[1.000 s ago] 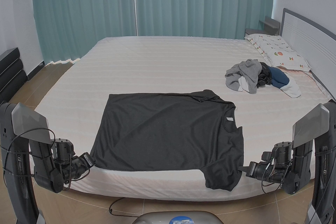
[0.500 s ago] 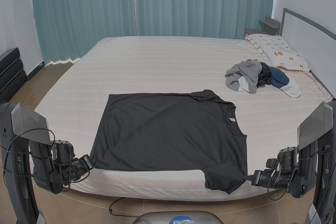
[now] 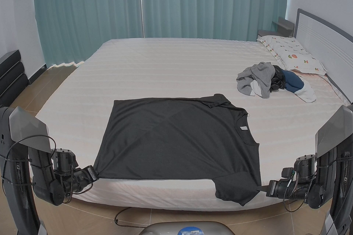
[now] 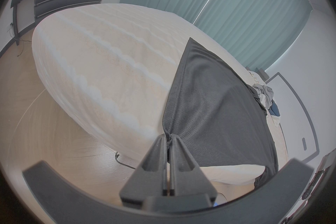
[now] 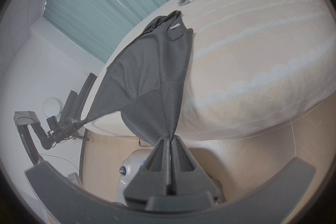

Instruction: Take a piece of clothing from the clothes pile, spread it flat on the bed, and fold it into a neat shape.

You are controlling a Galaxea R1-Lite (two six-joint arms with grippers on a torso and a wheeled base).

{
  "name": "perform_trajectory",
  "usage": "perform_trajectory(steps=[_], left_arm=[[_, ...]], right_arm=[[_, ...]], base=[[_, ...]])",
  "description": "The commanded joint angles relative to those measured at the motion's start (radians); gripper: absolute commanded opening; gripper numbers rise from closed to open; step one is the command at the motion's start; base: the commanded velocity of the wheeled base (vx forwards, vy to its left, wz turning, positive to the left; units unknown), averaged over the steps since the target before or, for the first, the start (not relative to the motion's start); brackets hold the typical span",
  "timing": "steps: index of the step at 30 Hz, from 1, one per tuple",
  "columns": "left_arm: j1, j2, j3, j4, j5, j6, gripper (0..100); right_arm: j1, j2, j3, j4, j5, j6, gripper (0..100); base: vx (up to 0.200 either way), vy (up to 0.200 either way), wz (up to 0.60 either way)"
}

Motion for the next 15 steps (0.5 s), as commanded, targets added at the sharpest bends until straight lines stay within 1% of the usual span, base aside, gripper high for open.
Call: perform_trajectory(steps=[1,4,5,9,12,13,14,15], left_arm=[[-0.003,0.000,0.007,0.001,0.000,-0.001,0],[-0.003,0.000,0.010,-0.001,-0.002,-0.001,0],[-0.005,0.002,0.011,-0.001,-0.002,-0.001,0],[-0.005,-0.003,0.011,-0.001,-0.003,-0.002,0],[-0.006,-0.004,0.011,-0.002,-0.003,-0.004,0],[-0.006,-0.004,0.011,-0.002,-0.003,-0.004,100],[-0.006,-0.007,0.011,-0.004,-0.005,-0.005,100],[-0.006,-0.010,0.011,-0.005,-0.005,-0.005,100]], right_arm=[[-0.001,0.012,0.000,-0.012,0.000,0.000,0],[-0.001,0.030,-0.008,-0.013,-0.002,0.000,0],[-0.001,0.038,-0.014,-0.013,0.000,0.000,100],[0.004,0.018,-0.025,-0.013,0.006,0.017,100],[0.004,-0.043,-0.025,-0.013,0.043,0.069,100],[0.004,-0.043,-0.025,-0.013,0.043,0.069,100],[0.004,-0.085,-0.023,-0.013,0.063,0.123,100],[0.004,-0.105,-0.023,-0.013,0.070,0.152,100]], base=[[0.000,0.000,0.00],[0.000,0.000,0.00],[0.000,0.000,0.00],[0.000,0.000,0.00],[0.000,0.000,0.00],[0.000,0.000,0.00],[0.000,0.000,0.00],[0.000,0.000,0.00]])
